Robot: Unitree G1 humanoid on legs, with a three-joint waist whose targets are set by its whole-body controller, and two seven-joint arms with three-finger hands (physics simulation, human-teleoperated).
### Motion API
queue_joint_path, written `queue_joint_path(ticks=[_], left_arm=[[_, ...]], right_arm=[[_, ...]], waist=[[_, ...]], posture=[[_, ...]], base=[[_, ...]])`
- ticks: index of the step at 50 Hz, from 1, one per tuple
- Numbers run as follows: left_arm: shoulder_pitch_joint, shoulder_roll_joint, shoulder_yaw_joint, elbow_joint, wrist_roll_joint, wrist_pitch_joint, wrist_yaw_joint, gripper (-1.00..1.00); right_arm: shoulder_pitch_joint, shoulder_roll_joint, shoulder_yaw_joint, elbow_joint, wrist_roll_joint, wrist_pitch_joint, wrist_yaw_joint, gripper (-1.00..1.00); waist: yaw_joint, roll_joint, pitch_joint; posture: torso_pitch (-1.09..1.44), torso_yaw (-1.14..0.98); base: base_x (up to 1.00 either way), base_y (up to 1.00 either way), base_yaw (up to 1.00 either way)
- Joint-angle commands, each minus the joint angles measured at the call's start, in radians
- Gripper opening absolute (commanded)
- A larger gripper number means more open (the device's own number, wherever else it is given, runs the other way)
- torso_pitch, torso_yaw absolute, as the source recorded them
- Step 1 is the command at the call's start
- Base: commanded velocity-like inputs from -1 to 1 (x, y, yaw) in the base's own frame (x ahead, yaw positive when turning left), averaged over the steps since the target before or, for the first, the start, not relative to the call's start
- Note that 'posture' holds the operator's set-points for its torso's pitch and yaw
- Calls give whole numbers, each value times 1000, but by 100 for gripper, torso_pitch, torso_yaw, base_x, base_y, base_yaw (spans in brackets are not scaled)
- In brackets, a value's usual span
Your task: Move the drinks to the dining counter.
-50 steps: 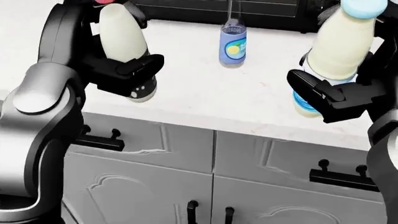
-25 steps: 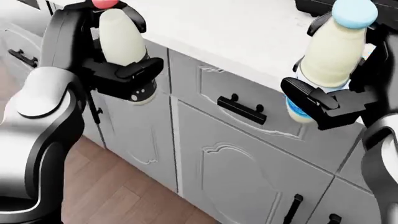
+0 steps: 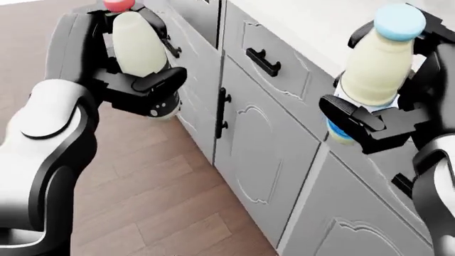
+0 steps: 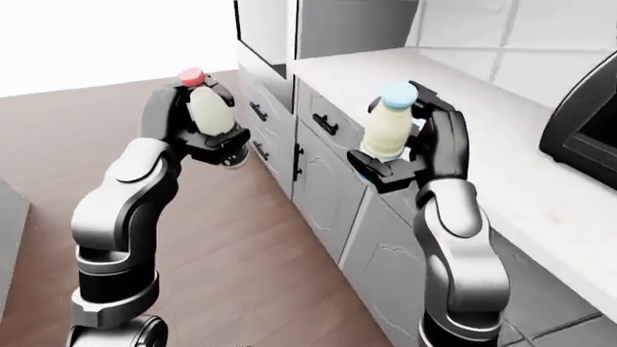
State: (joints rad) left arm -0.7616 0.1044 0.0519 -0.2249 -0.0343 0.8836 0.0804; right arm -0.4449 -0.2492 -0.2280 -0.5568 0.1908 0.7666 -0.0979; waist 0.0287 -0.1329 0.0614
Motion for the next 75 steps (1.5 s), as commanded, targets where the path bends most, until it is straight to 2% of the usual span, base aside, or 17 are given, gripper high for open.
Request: queue_joint_path(ticks=[1, 7, 9, 11, 18, 22, 23, 27, 34, 37, 38, 39, 50, 62, 65, 66, 75], left_arm=[[-46, 11, 14, -39, 2, -27, 5, -100], [-46, 12, 14, -37, 1, -29, 7, -100], [-46, 12, 14, -39, 1, -29, 7, -100], [-47, 12, 13, -36, 0, -31, 7, -100], [-46, 12, 12, -32, 2, -35, 7, -100], [-44, 11, 10, -35, 3, -35, 7, -100], [-43, 10, 9, -36, 3, -35, 6, -100], [-39, 10, 10, -31, 4, -43, 4, -100], [-46, 10, 10, -49, 3, -23, 4, -100], [-42, 9, 10, -48, 4, -29, 3, -100], [-42, 9, 10, -50, 4, -26, 4, -100], [-43, 8, 11, -50, 3, -26, 4, -100], [-40, 1, 4, -62, 3, -21, 7, -100], [-30, 2, 3, -66, 6, -27, 1, -100], [-29, 1, 5, -71, 7, -20, 3, -100], [-26, 0, 3, -74, 8, -20, 3, -100], [-22, -4, -4, -91, 17, -8, -5, -100]], right_arm=[[-42, -8, -2, -40, 0, -40, 2, -100], [-47, -9, -7, -43, 0, -32, 4, -100], [-47, -9, -7, -42, -1, -33, 5, -100], [-47, -9, -7, -40, -1, -35, 5, -100], [-46, -9, -7, -33, -5, -39, 8, -100], [-46, -11, -12, -40, -1, -32, 7, -100], [-45, -12, -10, -40, -2, -32, 7, -100], [-44, -12, -9, -40, -5, -32, 8, -100], [-57, -15, -9, -47, -4, -16, 8, -100], [-51, -13, -8, -48, -6, -20, 9, -100], [-51, -13, -8, -49, -5, -18, 9, -100], [-53, -14, -9, -53, -5, -13, 8, -100], [-50, -13, -9, -54, -7, -15, 13, -100], [-39, -6, -4, -48, -14, -31, 15, -100], [-37, -5, -3, -50, -15, -31, 17, -100], [-37, -5, -2, -53, -15, -26, 17, -100], [-39, -2, 2, -50, -22, -28, 24, -100]], waist=[[8, 0, -33], [-2, 73, -38], [13, 173, -63], [9, 158, -22], [36, 81, -20], [0, -34, -45], [10, 27, -23], [8, 22, -42], [-9, 96, -45], [3, 189, -96], [5, 155, -26], [10, 159, -22], [23, -3, -49], [-7, 102, -45], [7, 195, -96], [6, 156, -28], [35, 59, -20]], posture=[[0, 0], [0, 0], [0, 0], [0, 0], [0, 0], [0, 0], [0, 0], [0, 0], [0, 0], [0, 0], [0, 0], [0, 0], [0, 0], [0, 0], [0, 0], [0, 0], [0, 0]], base=[[41, 0, 100], [36, 0, 100], [32, 0, 100], [32, 0, 100], [31, 0, 100], [32, 0, 100], [32, 0, 100], [32, 0, 100], [32, 0, 100], [32, 0, 100], [31, 0, 100], [32, 0, 100], [31, 0, 100], [30, 0, 100], [30, 0, 100], [30, 0, 100], [30, 0, 100]])
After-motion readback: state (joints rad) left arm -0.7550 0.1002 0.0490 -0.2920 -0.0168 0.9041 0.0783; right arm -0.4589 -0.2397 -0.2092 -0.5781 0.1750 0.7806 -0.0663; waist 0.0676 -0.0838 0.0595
